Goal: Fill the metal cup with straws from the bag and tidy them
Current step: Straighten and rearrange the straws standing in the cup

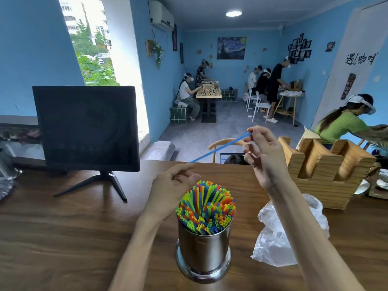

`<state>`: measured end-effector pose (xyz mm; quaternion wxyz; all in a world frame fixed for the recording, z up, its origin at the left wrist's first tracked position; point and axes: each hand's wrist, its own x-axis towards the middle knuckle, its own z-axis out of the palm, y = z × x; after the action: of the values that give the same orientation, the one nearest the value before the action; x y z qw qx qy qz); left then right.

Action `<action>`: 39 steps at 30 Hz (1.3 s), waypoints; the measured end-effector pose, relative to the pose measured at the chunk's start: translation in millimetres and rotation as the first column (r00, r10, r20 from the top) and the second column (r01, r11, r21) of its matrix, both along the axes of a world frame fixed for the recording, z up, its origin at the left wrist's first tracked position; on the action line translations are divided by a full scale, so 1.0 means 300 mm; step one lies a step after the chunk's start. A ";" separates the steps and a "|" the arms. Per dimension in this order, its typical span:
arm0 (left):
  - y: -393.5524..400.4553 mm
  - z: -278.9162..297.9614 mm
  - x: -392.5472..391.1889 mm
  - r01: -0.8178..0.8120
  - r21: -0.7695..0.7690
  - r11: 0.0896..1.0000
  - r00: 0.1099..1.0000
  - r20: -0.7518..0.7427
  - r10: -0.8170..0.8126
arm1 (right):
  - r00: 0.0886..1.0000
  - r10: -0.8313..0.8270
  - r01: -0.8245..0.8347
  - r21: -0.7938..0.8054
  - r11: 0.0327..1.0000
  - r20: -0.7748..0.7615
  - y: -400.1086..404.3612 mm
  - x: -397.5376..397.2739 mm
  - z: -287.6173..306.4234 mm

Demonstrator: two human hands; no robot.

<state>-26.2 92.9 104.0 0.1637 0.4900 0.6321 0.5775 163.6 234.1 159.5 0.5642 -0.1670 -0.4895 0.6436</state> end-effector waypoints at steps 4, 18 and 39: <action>-0.007 0.014 -0.004 -0.036 0.077 0.996 0.995 0.099 0.029 | 0.999 0.047 -0.047 0.001 0.999 0.022 -0.002 -0.011 -0.031; -0.034 0.114 0.001 -0.279 0.569 0.773 0.953 0.264 0.150 | 0.694 0.073 -0.331 0.228 0.916 0.716 -0.012 -0.071 -0.182; -0.024 0.022 0.069 -0.024 0.180 0.983 0.959 -0.273 0.073 | 0.768 -0.123 -0.170 0.385 0.907 0.629 -0.019 -0.122 -0.059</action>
<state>-5.6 85.7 110.6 0.0152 0.5631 0.6074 0.5602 127.0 228.4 141.8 0.3773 -0.2444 -0.7808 0.4339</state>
